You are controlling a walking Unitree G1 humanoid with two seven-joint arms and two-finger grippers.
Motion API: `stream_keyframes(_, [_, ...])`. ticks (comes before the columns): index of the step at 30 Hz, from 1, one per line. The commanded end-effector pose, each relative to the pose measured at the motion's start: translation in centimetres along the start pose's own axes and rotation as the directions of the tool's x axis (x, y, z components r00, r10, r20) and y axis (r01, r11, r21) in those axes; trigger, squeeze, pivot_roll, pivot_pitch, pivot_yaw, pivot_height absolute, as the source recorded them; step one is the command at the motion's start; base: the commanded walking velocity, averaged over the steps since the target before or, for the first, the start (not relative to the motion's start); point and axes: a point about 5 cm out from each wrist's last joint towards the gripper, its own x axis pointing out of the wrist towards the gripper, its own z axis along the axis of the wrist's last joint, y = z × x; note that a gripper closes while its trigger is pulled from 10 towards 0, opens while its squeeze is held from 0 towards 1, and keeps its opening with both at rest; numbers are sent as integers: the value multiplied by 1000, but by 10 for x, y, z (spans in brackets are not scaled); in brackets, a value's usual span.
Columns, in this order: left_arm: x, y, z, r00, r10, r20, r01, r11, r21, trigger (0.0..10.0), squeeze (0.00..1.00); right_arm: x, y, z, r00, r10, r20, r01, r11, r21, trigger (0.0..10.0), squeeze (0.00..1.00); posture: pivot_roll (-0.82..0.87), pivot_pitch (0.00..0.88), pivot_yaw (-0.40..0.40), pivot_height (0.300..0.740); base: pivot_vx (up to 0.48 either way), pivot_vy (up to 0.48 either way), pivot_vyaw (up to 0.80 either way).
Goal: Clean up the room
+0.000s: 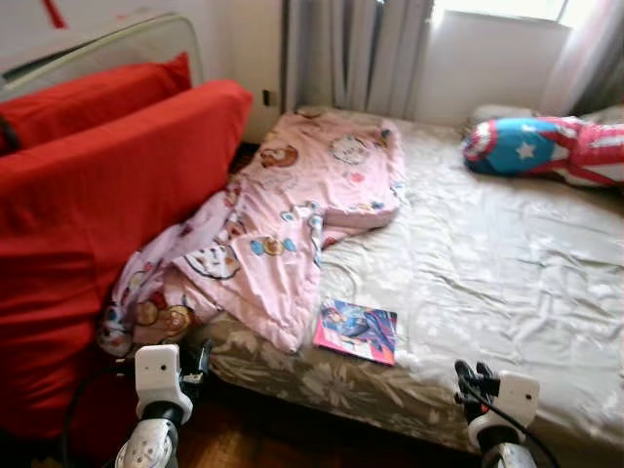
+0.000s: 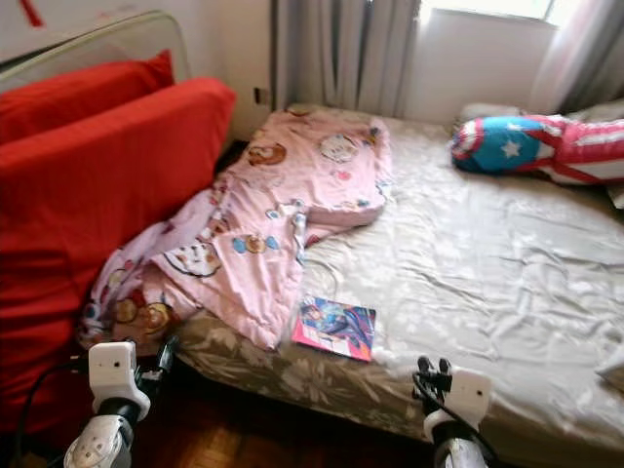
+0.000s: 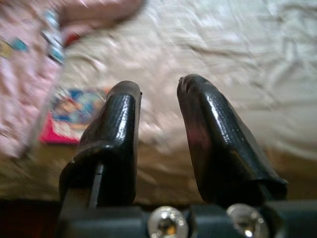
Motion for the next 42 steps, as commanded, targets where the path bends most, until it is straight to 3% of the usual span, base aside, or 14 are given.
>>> stream_keyframes(1, [-1, 6, -3, 1000, 15, -24, -15, 1000, 6, 10000, 0, 3, 3, 5, 1000, 13, 22, -13, 1000, -6, 10000, 0, 48, 0, -21, 740, 0, 0, 0])
stream_keyframes(10, [-2, 5, -2, 1000, 10, -22, -10, 1000, 2, 10000, 0, 0, 3, 1, 1000, 3, 12, -3, 1000, 4, 10000, 0, 48, 0, -23, 740, 0, 0, 0])
stream_keyframes(21, [0, 4, -2, 1000, 11, -24, -12, 1000, -10, 10000, 0, -2, -5, 3, 999, -36, 17, 35, 999, 15, 10000, 0, 40, 0, -20, 740, 277, 0, 0])
stream_keyframes(42, [3, 2, -1, 1000, 20, -16, -20, 999, -29, 10000, 0, 2, -2, 5, 1000, -24, 17, 24, 1000, 16, 10000, 0, 41, 0, -28, 740, 296, 0, -81])
